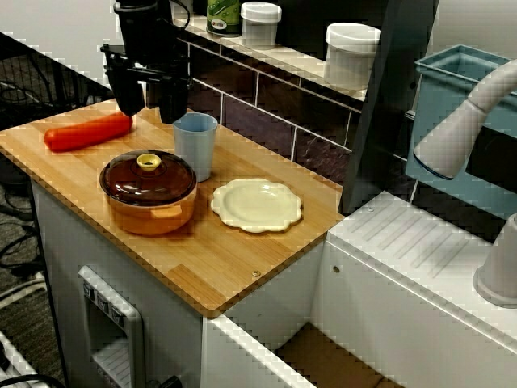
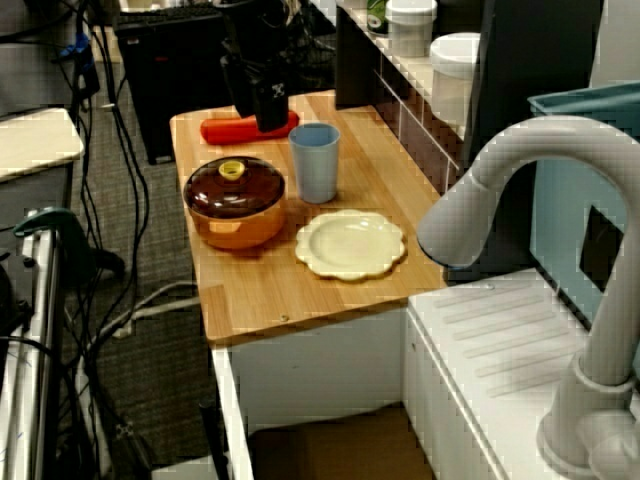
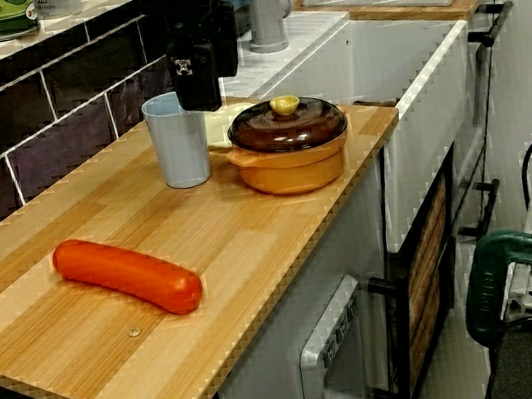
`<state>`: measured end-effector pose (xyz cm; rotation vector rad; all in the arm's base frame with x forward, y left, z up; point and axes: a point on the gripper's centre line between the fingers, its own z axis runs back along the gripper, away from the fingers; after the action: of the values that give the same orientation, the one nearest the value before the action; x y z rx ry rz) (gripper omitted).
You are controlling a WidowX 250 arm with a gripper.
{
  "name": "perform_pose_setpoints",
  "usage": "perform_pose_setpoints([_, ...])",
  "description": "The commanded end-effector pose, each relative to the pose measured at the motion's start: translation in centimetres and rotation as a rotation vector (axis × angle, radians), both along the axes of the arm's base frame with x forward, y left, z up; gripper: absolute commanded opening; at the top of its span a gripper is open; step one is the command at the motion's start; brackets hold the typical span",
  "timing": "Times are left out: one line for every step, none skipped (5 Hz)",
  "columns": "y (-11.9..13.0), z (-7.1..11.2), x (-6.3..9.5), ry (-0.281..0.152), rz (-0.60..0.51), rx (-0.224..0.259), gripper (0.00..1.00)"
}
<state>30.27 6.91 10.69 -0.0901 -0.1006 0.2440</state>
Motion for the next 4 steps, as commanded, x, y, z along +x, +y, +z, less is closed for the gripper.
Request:
perform_pose_setpoints([-2.9,1.7,0.7,-0.01,-0.088,-0.003,1.0])
perform_pose_setpoints([-4.4,1.2,0.6,-0.006,-0.047,-0.001,1.0])
perform_pose_setpoints([-6.1,0.5,0.8,-0.004,-0.023,0.021,1.0])
perform_pose_setpoints([-7.7,0.0,1.4,0.011,-0.008,0.024,1.0])
